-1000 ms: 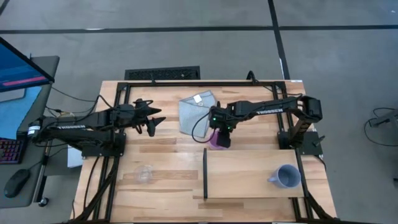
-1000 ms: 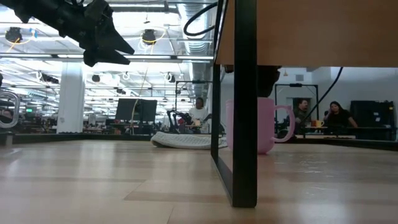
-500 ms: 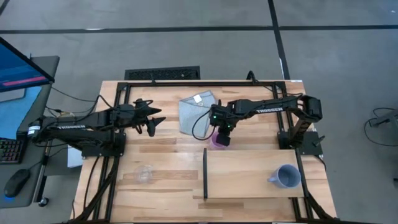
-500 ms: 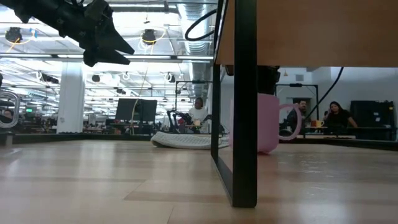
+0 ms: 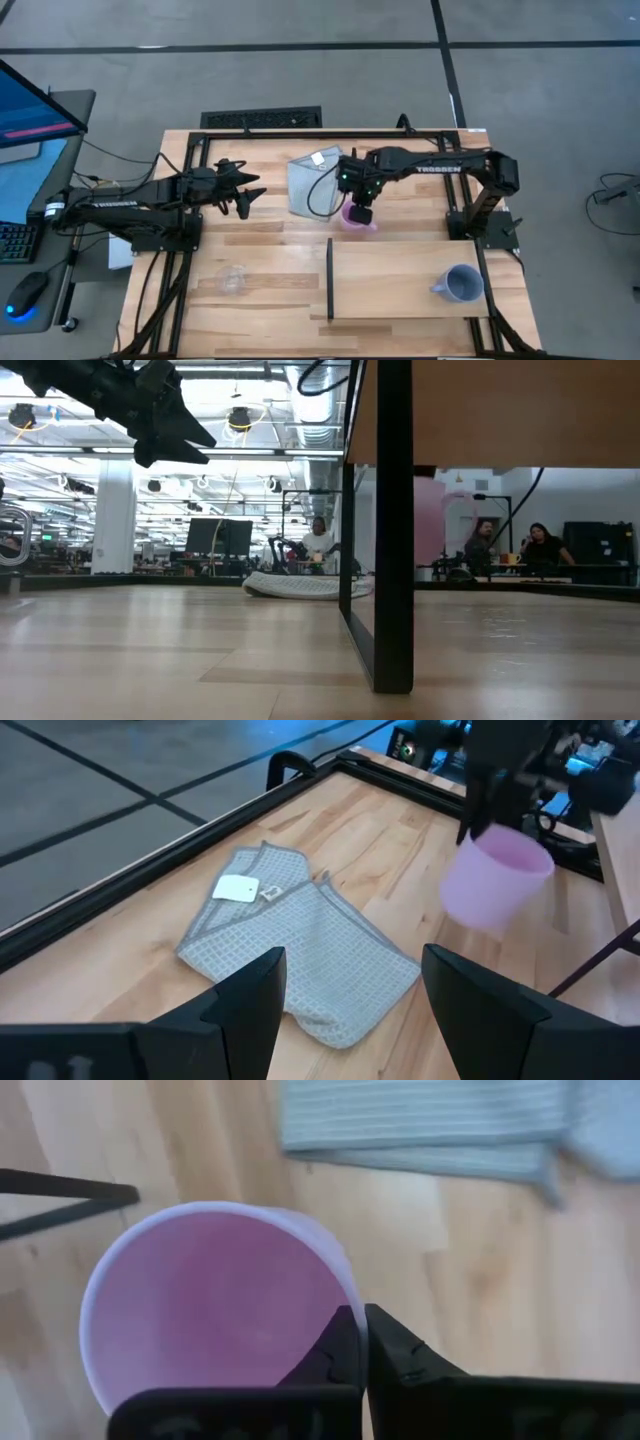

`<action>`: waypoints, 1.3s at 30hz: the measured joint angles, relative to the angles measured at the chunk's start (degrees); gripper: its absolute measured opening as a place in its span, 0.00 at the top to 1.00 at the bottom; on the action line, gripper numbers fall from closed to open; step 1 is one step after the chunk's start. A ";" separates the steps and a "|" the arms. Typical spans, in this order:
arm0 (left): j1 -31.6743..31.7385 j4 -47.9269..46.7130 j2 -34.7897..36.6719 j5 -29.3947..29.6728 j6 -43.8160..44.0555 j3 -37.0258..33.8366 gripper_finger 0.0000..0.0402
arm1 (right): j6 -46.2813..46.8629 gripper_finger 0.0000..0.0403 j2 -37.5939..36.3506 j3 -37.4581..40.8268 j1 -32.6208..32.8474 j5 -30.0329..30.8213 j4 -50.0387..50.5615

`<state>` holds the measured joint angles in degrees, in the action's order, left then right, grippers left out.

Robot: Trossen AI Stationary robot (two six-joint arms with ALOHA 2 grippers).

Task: Stack small to large cups/mugs on shelf
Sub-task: Put the pink mug on the shelf

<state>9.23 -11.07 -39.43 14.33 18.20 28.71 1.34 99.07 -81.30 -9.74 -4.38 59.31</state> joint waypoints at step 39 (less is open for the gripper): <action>0.00 0.20 -0.01 -0.15 -0.03 0.00 0.44 | 20.19 0.98 -6.16 -30.49 19.71 -1.74 30.76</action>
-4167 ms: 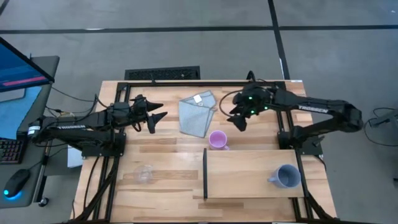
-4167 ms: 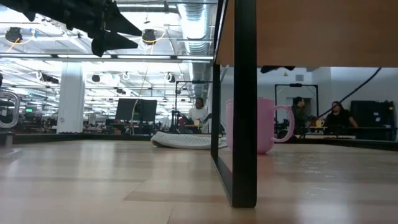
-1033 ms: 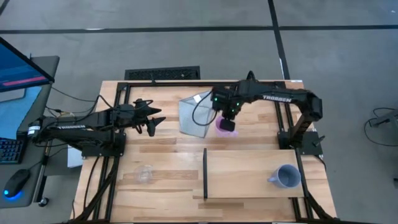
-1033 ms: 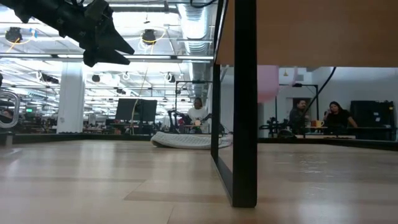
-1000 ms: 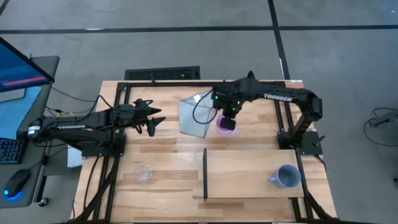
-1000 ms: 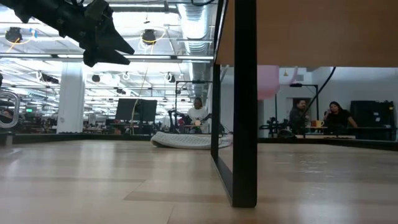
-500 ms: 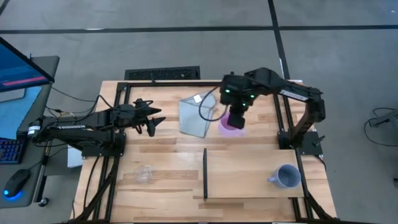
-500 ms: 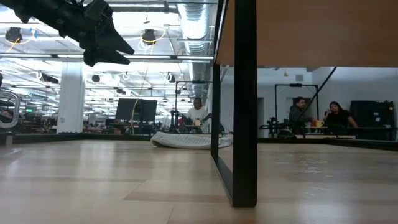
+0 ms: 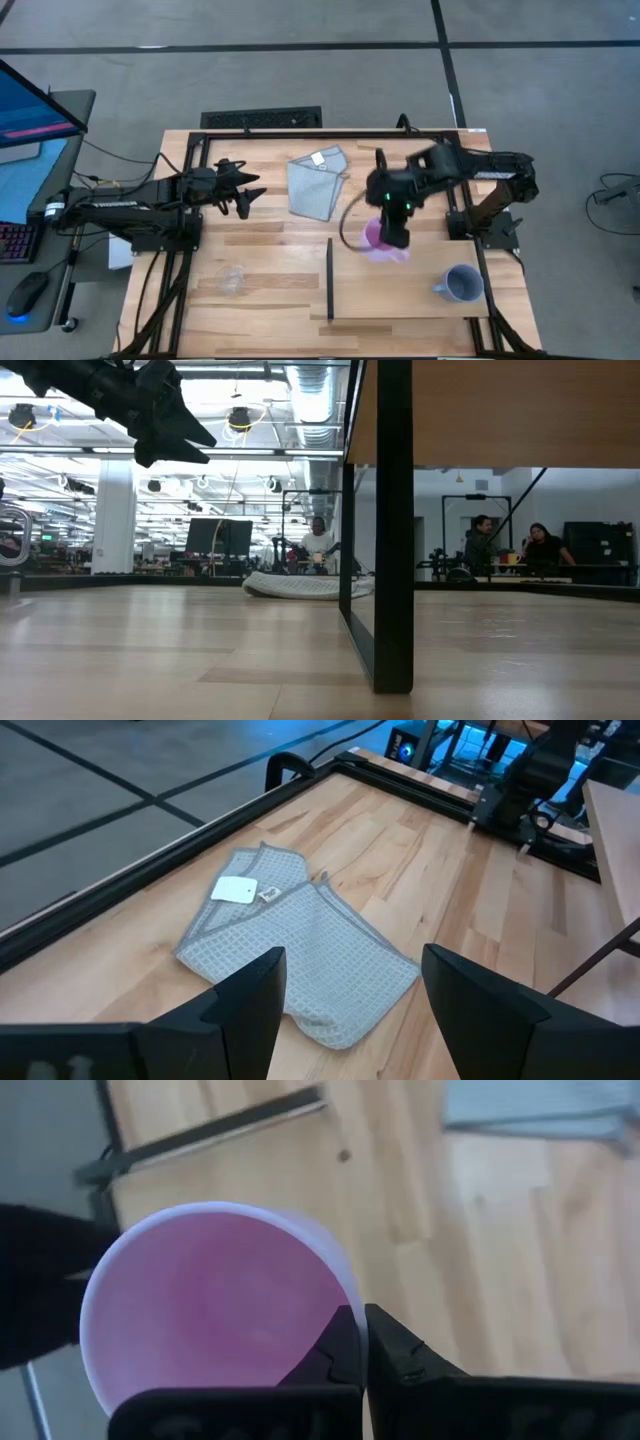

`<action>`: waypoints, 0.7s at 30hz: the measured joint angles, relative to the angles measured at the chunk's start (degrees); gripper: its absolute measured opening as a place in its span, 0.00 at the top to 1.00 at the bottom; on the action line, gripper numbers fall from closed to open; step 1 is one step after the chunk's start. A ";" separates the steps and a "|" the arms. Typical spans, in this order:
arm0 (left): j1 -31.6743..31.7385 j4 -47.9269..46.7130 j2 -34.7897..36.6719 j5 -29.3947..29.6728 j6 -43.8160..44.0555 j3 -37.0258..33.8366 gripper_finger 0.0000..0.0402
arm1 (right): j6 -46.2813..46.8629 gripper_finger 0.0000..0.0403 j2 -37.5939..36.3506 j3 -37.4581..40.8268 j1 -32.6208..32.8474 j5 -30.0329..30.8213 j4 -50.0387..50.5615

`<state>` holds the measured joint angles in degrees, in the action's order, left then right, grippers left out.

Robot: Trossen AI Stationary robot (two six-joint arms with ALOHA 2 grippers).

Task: Stack small to large cups/mugs on shelf
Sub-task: Put the pink mug on the shelf

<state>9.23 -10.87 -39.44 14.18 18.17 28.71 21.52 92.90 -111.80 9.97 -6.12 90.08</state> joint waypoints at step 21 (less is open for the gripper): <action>0.00 -2.29 0.02 -0.31 3.64 0.00 0.44 | 31.77 0.98 -1.68 4.36 20.18 9.32 -0.06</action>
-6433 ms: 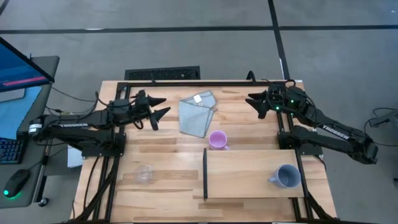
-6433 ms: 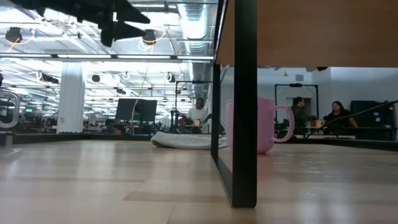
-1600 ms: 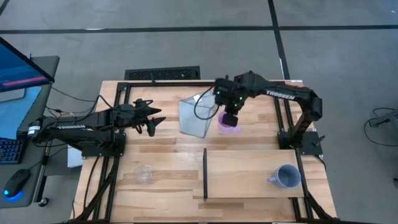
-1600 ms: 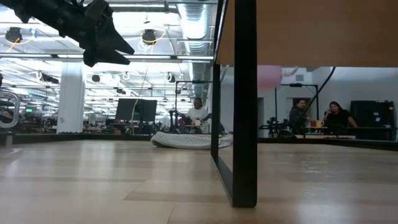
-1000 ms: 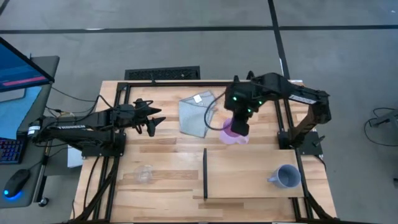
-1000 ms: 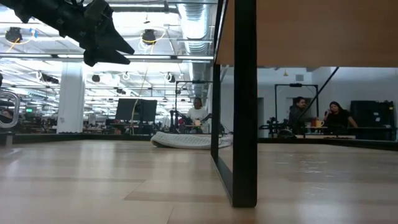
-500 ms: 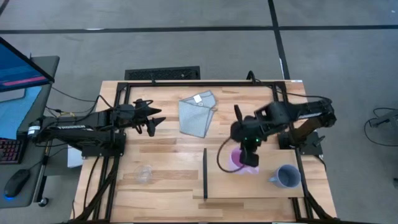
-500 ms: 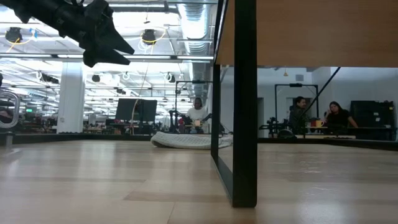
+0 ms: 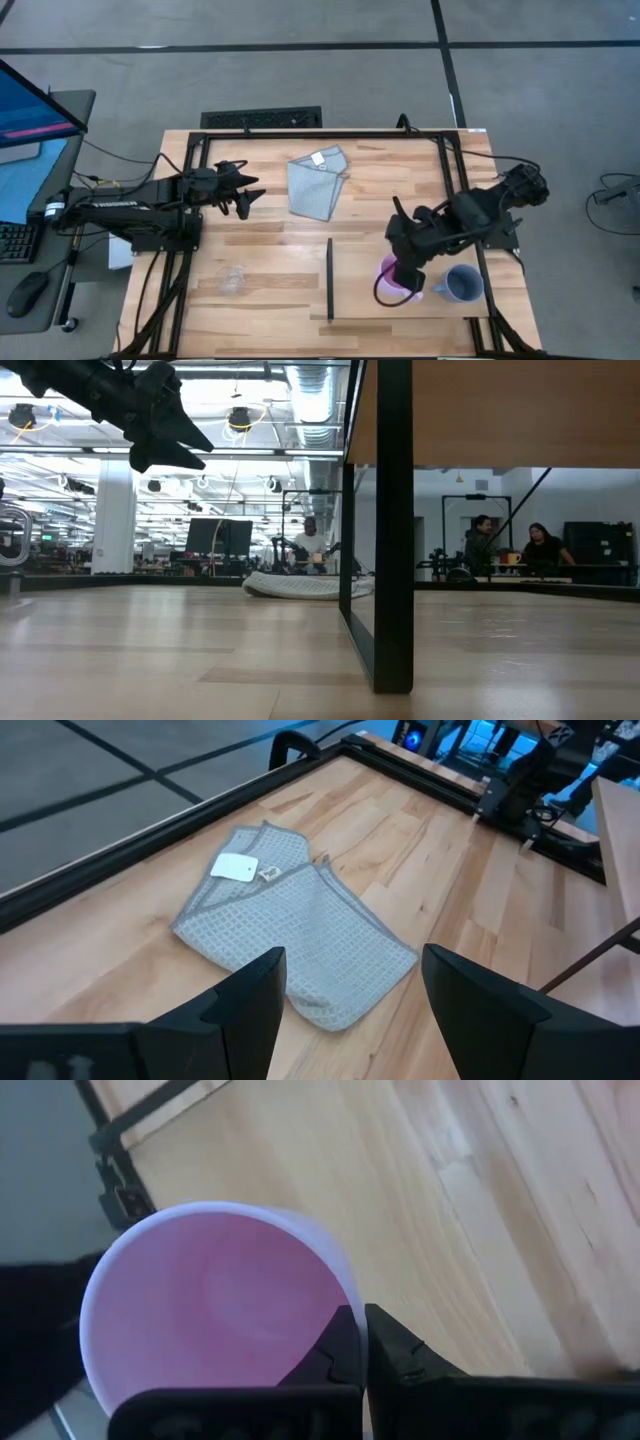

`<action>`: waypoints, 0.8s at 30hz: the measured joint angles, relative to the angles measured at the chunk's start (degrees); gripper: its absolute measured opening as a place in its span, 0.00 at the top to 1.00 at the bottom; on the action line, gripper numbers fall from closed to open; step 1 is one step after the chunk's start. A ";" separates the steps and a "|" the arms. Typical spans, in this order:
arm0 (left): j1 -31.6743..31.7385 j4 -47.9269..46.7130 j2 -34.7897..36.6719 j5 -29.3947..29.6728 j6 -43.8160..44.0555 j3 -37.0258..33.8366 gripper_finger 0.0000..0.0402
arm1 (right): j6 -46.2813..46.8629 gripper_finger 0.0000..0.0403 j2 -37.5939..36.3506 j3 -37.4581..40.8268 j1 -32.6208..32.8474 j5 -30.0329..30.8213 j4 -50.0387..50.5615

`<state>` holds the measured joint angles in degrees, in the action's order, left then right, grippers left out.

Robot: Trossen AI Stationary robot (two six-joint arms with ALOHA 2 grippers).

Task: Stack small to large cups/mugs on shelf
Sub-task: Put the pink mug on the shelf

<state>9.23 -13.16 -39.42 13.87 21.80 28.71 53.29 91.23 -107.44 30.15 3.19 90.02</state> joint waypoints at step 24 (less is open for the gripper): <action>-0.02 0.06 -0.01 -0.59 -1.14 0.00 0.44 | 19.96 0.98 0.06 8.09 1.33 -1.71 0.00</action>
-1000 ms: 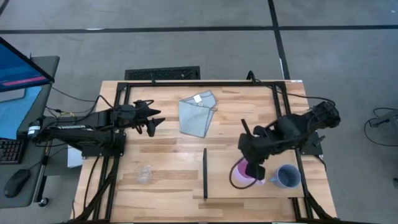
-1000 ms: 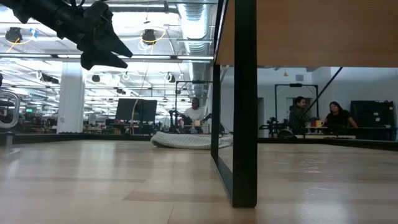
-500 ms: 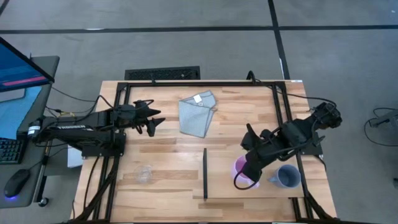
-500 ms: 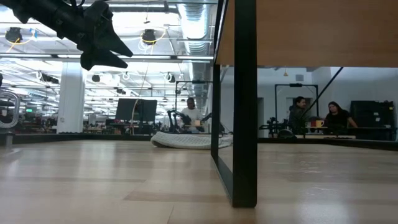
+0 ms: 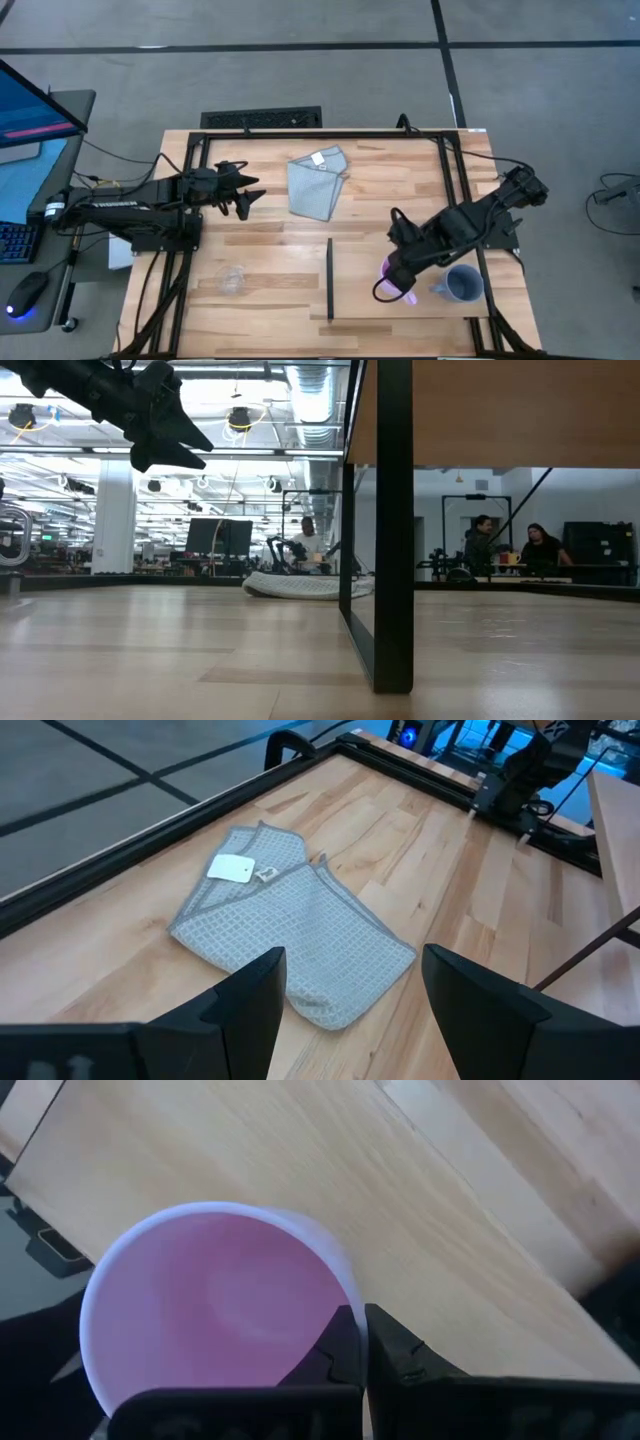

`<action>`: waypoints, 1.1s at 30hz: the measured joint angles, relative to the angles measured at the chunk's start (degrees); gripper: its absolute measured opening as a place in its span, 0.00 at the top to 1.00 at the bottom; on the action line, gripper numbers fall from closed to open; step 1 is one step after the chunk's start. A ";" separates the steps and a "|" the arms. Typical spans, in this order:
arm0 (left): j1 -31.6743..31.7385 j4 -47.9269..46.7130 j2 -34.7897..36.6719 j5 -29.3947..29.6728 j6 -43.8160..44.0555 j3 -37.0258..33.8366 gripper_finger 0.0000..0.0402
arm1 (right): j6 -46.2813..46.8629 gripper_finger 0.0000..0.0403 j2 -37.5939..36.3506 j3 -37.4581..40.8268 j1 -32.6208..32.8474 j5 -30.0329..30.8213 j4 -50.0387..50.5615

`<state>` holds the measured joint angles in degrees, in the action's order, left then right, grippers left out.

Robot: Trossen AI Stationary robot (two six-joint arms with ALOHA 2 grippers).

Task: Stack small to large cups/mugs on shelf
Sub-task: Put the pink mug on the shelf

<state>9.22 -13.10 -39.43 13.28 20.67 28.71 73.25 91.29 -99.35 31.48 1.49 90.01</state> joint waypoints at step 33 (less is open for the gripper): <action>-0.01 -0.40 0.00 -2.04 -0.49 0.00 0.44 | 16.44 0.98 -1.31 4.87 3.37 -1.39 0.11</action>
<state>9.21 -13.50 -39.42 11.25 20.18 28.71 89.69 89.97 -94.48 34.85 0.10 90.13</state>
